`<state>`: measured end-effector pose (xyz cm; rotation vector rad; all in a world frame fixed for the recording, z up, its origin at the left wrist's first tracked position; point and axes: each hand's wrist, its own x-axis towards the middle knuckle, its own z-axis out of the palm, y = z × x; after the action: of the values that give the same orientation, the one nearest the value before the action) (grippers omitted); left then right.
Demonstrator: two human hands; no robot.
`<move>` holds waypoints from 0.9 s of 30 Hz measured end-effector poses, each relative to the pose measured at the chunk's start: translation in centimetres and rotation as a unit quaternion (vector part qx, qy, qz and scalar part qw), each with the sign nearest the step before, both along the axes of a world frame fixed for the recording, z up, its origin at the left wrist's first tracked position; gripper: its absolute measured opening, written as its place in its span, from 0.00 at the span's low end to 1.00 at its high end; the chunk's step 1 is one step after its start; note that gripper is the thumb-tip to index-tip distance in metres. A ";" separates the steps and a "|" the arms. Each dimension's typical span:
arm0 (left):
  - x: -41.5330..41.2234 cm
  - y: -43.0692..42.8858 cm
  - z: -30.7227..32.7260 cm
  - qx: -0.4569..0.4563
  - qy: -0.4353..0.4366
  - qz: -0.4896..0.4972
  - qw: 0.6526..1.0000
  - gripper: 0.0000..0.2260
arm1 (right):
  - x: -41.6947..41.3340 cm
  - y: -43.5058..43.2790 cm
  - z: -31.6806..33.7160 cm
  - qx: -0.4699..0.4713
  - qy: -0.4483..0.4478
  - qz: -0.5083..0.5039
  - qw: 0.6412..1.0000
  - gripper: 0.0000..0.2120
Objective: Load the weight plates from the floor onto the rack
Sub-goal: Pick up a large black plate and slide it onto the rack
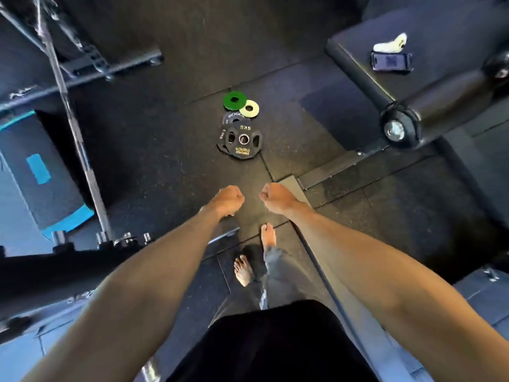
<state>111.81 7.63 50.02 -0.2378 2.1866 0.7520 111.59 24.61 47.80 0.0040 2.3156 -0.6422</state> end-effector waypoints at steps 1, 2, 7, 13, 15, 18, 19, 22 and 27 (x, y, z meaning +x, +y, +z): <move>-2.1 0.2 -0.5 -0.004 0.000 0.005 1.000 0.12 | -2.0 0.4 -0.4 -0.005 -0.004 -0.007 1.000 0.21; -4.1 0.4 -1.0 -0.005 0.000 0.010 1.000 0.13 | -4.0 0.7 -1.0 -0.009 -0.008 -0.010 1.000 0.21; -14.6 1.7 -4.5 -0.021 -0.009 0.029 0.999 0.12 | -14.3 2.4 -4.6 -0.038 -0.034 -0.036 0.998 0.16; -24.6 2.4 -11.1 -0.043 -0.019 0.058 0.997 0.13 | -23.9 2.7 -12.3 -0.038 -0.047 -0.031 0.998 0.12; -27.4 2.1 -14.1 -0.042 -0.020 0.067 0.997 0.13 | -26.4 2.5 -15.6 -0.030 -0.050 -0.025 0.998 0.11; -31.1 1.3 -19.1 -0.043 -0.017 0.090 0.995 0.11 | -29.8 2.1 -20.5 -0.021 -0.042 -0.040 0.998 0.08; -32.3 1.1 -21.1 -0.047 -0.017 0.100 0.994 0.11 | -30.9 2.1 -22.5 -0.023 -0.042 -0.054 0.997 0.08; -35.4 0.5 -28.3 -0.061 -0.013 0.113 0.992 0.14 | -34.2 1.8 -29.2 -0.043 -0.048 -0.122 0.990 0.13; -39.6 -0.6 -42.2 -0.068 -0.021 0.129 0.989 0.17 | -39.2 1.2 -42.3 -0.002 -0.046 -0.223 0.974 0.14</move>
<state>72.22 7.08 7.83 -0.6106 2.1926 0.7312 72.34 25.80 5.50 0.5542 2.2353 -0.8481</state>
